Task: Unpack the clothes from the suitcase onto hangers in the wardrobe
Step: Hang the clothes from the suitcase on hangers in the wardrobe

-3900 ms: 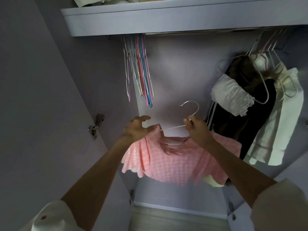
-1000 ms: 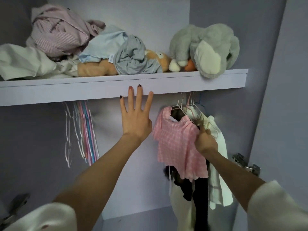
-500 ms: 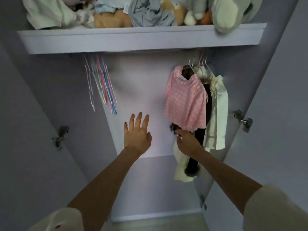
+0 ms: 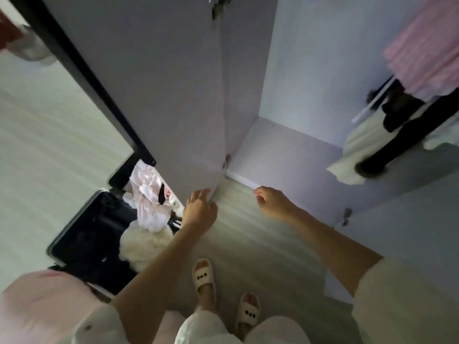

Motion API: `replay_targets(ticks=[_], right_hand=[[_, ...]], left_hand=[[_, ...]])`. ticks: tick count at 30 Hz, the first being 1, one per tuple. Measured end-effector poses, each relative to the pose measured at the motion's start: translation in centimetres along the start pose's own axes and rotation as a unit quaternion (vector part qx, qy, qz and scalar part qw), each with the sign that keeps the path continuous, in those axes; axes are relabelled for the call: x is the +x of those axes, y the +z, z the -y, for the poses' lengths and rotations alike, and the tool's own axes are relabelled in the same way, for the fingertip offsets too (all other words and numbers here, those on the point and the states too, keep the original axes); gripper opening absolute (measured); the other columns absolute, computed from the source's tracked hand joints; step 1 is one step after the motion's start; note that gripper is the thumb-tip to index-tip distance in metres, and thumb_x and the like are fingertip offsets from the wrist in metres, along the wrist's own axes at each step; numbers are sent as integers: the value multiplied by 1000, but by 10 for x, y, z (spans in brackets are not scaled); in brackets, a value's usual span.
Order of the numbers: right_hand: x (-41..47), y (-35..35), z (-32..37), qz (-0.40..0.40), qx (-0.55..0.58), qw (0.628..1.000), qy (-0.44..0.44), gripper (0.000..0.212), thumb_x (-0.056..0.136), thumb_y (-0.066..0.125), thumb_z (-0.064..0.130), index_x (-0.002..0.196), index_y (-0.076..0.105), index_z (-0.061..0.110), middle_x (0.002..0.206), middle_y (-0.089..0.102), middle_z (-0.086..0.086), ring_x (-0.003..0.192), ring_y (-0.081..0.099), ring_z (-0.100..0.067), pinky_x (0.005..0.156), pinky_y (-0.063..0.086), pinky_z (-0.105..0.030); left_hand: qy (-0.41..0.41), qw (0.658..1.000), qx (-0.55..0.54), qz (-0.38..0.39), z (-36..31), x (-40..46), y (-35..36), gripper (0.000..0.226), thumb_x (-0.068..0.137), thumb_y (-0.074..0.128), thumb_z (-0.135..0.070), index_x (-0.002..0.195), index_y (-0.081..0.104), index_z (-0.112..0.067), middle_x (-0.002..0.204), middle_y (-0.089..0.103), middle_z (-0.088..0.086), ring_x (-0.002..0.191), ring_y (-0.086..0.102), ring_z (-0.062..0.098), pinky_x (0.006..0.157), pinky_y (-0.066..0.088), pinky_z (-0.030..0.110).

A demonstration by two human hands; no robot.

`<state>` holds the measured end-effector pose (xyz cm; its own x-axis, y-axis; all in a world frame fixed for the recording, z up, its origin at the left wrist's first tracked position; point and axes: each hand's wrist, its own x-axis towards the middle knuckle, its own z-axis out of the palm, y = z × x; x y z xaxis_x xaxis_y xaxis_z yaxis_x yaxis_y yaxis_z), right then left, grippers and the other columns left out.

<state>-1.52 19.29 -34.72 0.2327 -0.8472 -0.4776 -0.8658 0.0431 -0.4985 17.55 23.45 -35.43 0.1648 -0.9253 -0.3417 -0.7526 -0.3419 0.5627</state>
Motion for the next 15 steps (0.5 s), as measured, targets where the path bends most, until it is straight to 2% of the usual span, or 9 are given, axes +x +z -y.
replay_targets(ticks=[4, 7, 11, 15], right_hand=[[15, 65, 41, 117, -34, 992, -36, 35, 96, 33, 13, 125, 51, 8, 129, 54, -9, 119, 50, -25, 98, 40, -31], [29, 114, 90, 181, -60, 980, -59, 27, 96, 33, 15, 101, 60, 15, 113, 59, -8, 110, 54, -27, 86, 41, -30], [53, 167, 162, 215, -84, 968, -94, 35, 97, 33, 17, 125, 53, 7, 130, 55, -9, 120, 50, -25, 95, 38, -26], [94, 214, 222, 226, -104, 964, -93, 33, 97, 31, 15, 119, 53, 2, 124, 57, -14, 112, 53, -31, 94, 43, -37]], left_hand=[[-118, 991, -53, -17, 90, -23, -19, 42, 90, 49, -12, 131, 48, -7, 135, 46, 18, 122, 46, 33, 102, 38, 37], [-170, 981, -79, -39, 149, -37, -37, 39, 92, 46, -13, 130, 48, -6, 134, 47, 18, 121, 46, 33, 100, 37, 37], [-217, 969, -109, -36, 223, -38, -65, 42, 94, 42, -13, 135, 42, -8, 138, 45, 14, 123, 46, 31, 101, 38, 36], [-235, 963, -125, -35, 293, -21, -97, 41, 95, 41, -16, 136, 42, -9, 138, 44, 12, 122, 46, 27, 98, 37, 31]])
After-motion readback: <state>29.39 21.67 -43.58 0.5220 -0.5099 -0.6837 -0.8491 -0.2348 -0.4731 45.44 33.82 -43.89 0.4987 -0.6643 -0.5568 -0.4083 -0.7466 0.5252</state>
